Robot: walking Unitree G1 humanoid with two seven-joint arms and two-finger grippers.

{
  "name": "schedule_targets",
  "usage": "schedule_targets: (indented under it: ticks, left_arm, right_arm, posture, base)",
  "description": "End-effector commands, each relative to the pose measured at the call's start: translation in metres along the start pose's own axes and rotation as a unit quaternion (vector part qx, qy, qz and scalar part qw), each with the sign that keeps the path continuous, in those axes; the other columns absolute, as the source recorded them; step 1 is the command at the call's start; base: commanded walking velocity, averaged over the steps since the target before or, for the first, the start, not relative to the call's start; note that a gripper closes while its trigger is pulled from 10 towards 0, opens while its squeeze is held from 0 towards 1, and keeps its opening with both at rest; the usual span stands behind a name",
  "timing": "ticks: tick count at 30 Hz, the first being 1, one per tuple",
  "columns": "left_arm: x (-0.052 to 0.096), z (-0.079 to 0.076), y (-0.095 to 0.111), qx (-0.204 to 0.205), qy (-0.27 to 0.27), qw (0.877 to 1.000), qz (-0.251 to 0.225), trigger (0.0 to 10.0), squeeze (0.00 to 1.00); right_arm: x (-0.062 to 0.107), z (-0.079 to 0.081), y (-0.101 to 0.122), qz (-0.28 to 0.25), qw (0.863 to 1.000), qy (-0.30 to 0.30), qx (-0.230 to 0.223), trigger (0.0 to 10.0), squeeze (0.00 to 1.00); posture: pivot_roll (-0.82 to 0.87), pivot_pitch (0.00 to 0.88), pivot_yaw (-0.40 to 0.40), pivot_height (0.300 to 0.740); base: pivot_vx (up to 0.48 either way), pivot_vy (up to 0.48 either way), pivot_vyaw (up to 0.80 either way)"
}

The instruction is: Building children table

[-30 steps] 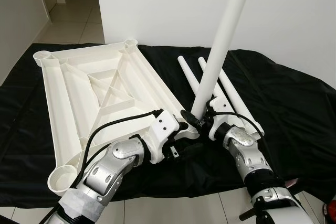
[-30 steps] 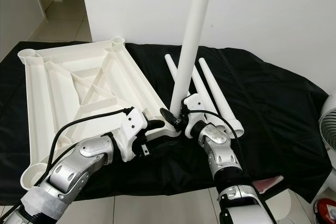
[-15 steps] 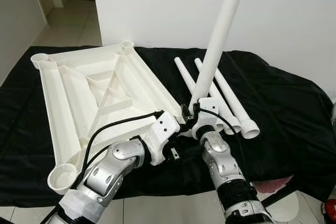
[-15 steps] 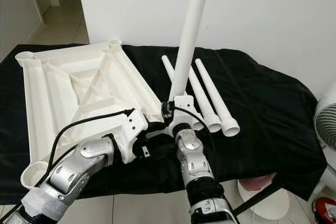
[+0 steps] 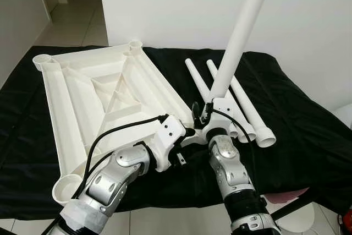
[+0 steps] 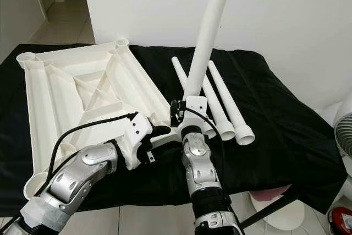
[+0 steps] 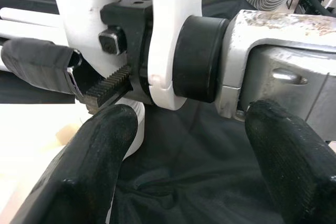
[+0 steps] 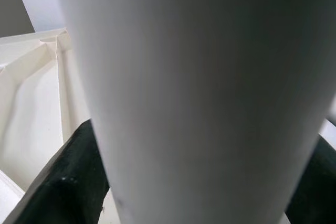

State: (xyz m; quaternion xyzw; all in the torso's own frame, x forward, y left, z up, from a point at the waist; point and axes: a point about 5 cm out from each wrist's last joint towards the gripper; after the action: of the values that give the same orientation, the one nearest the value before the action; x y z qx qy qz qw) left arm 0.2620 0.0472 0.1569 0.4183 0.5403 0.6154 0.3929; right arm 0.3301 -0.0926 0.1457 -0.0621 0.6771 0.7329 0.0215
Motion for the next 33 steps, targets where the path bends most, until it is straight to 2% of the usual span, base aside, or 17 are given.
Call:
schedule_targets:
  ticks: [1, 3, 10, 11, 12, 13, 14, 17, 19, 20, 21, 23, 25, 27, 30, 31, 33]
  left_arm:
    - [-0.001, -0.003, -0.001, 0.000, -0.006, 1.000, 0.008, 10.0, 0.00]
    - [-0.001, -0.002, -0.002, -0.005, -0.003, 1.000, 0.010, 10.0, 0.00]
    - [0.000, 0.001, -0.002, -0.012, 0.009, 1.000, 0.011, 10.0, 0.00]
    - [0.003, 0.010, -0.001, -0.014, 0.031, 0.999, 0.010, 10.0, 0.00]
    - [0.006, 0.020, 0.000, -0.019, 0.053, 0.998, 0.009, 10.0, 0.00]
    - [0.010, 0.029, 0.002, -0.024, 0.073, 0.997, 0.008, 10.0, 0.00]
    - [0.010, 0.029, 0.002, -0.024, 0.073, 0.997, 0.008, 10.0, 0.00]
    - [0.020, 0.050, 0.004, -0.046, 0.131, 0.990, 0.017, 10.0, 0.00]
    - [0.020, 0.050, 0.004, -0.046, 0.131, 0.990, 0.017, 10.0, 0.00]
    - [0.023, 0.058, 0.003, -0.051, 0.152, 0.987, 0.025, 10.0, 0.00]
    - [0.023, 0.058, 0.003, -0.051, 0.152, 0.987, 0.025, 10.0, 0.00]
    - [0.026, 0.064, 0.002, -0.053, 0.169, 0.984, 0.036, 10.0, 0.00]
    - [0.031, 0.072, -0.005, -0.057, 0.185, 0.979, 0.068, 10.0, 0.00]
    - [0.032, 0.073, -0.010, -0.050, 0.186, 0.977, 0.086, 10.0, 0.00]
    - [0.032, 0.073, -0.010, -0.050, 0.186, 0.977, 0.086, 10.0, 0.00]
    - [0.032, 0.075, -0.020, -0.029, 0.186, 0.975, 0.118, 10.0, 0.00]
    - [0.032, 0.074, -0.024, -0.024, 0.178, 0.975, 0.128, 10.0, 0.00]
  right_arm:
    - [0.002, 0.001, 0.002, -0.010, 1.000, 0.005, -0.002, 10.0, 1.00]
    - [0.010, -0.009, -0.004, -0.006, 1.000, 0.003, 0.008, 10.0, 1.00]
    - [0.019, -0.019, -0.009, -0.003, 1.000, -0.002, 0.012, 10.0, 1.00]
    - [0.024, -0.023, -0.011, -0.001, 1.000, 0.003, 0.019, 10.0, 1.00]
    - [0.029, -0.027, -0.013, 0.002, 1.000, 0.004, 0.025, 10.0, 0.76]
    - [0.033, -0.030, -0.016, 0.005, 1.000, 0.007, 0.025, 10.0, 0.00]
    - [0.033, -0.030, -0.016, 0.005, 1.000, 0.007, 0.025, 10.0, 0.00]
    - [0.044, -0.036, -0.020, 0.008, 0.999, 0.021, 0.031, 10.0, 0.00]
    - [0.044, -0.036, -0.020, 0.008, 0.999, 0.021, 0.031, 10.0, 0.00]
    - [0.048, -0.038, -0.022, 0.009, 0.999, 0.027, 0.032, 10.0, 0.00]
    - [0.048, -0.038, -0.022, 0.009, 0.999, 0.027, 0.032, 10.0, 0.00]
    - [0.053, -0.039, -0.024, 0.011, 0.999, 0.036, 0.032, 10.0, 0.00]
    - [0.063, -0.042, -0.025, 0.009, 0.998, 0.046, 0.030, 10.0, 0.00]
    - [0.066, -0.043, -0.024, 0.004, 0.999, 0.049, 0.025, 10.0, 0.00]
    - [0.066, -0.043, -0.024, 0.004, 0.999, 0.049, 0.025, 10.0, 0.00]
    - [0.070, -0.045, -0.021, -0.002, 0.998, 0.052, 0.023, 10.0, 0.00]
    - [0.070, -0.047, -0.020, -0.003, 0.998, 0.050, 0.025, 10.0, 0.00]
  posture:
    - [0.06, 0.027, -0.060, 0.740]
    - [0.05, 0.032, -0.061, 0.740]
    - [0.05, 0.037, -0.058, 0.740]
    - [0.04, 0.038, -0.058, 0.740]
    - [0.04, 0.043, -0.059, 0.740]
    - [0.04, 0.043, -0.059, 0.740]
    - [0.04, 0.043, -0.059, 0.740]
    - [0.03, 0.048, -0.057, 0.740]
    - [0.03, 0.048, -0.057, 0.740]
    - [0.03, 0.052, -0.054, 0.740]
    - [0.03, 0.052, -0.054, 0.740]
    - [0.02, 0.054, -0.053, 0.740]
    - [0.02, 0.058, -0.050, 0.740]
    - [0.01, 0.060, -0.046, 0.740]
    - [0.01, 0.060, -0.046, 0.740]
    - [0.00, 0.063, -0.040, 0.740]
    - [0.00, 0.063, -0.040, 0.740]
  base:
    - [0.000, 0.000, 0.00]
    - [0.000, 0.000, 0.00]
    - [0.000, 0.000, 0.00]
    - [0.000, 0.000, 0.00]
    - [0.000, 0.000, 0.00]
    - [0.000, 0.000, 0.00]
    - [0.000, 0.000, 0.00]
    - [0.000, 0.000, 0.00]
    - [0.000, 0.000, 0.00]
    - [0.000, 0.000, 0.00]
    - [0.000, 0.000, 0.00]
    - [0.000, 0.000, 0.00]
    - [0.000, 0.000, 0.00]
    - [0.000, 0.000, 0.00]
    - [0.000, 0.000, 0.00]
    - [0.000, 0.000, 0.00]
    - [0.000, 0.000, 0.00]
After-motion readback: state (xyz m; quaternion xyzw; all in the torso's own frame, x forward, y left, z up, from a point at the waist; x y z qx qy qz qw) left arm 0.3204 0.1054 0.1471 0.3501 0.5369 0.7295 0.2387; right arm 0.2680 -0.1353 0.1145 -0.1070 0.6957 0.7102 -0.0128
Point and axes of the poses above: a point about 5 cm out from each wrist's last joint towards the gripper, its own x axis pointing back from the gripper into the wrist, its own y axis along the axis of the wrist's last joint, z = x × y, and after that the axes turned 2 degrees about x, right-handed
